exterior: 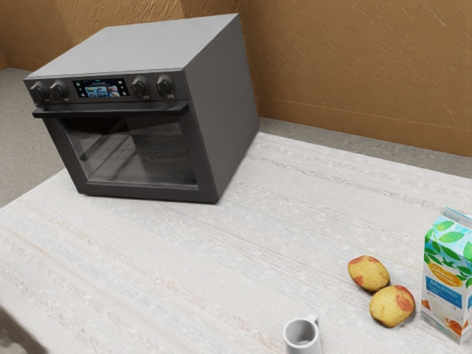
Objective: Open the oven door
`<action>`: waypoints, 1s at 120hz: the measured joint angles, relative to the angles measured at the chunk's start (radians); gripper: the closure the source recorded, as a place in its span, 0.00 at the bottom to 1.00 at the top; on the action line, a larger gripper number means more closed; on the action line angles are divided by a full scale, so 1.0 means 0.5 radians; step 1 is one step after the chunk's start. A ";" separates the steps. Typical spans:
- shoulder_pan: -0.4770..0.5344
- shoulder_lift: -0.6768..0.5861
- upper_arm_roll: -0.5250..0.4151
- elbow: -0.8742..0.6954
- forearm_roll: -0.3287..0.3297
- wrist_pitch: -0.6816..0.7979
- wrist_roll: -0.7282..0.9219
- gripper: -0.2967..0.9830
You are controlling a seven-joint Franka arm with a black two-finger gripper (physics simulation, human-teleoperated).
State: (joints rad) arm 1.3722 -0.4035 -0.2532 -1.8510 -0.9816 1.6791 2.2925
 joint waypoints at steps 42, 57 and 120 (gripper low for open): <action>-0.005 -0.083 -0.336 -0.017 0.466 0.408 -0.044 0.23; -0.005 0.039 -0.516 0.019 0.503 0.586 -0.105 0.23; -0.006 0.491 -0.787 0.187 0.654 1.244 -0.498 0.23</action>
State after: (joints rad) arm 1.3690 -0.1581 -0.6466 -1.7577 -0.6548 2.3012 2.0433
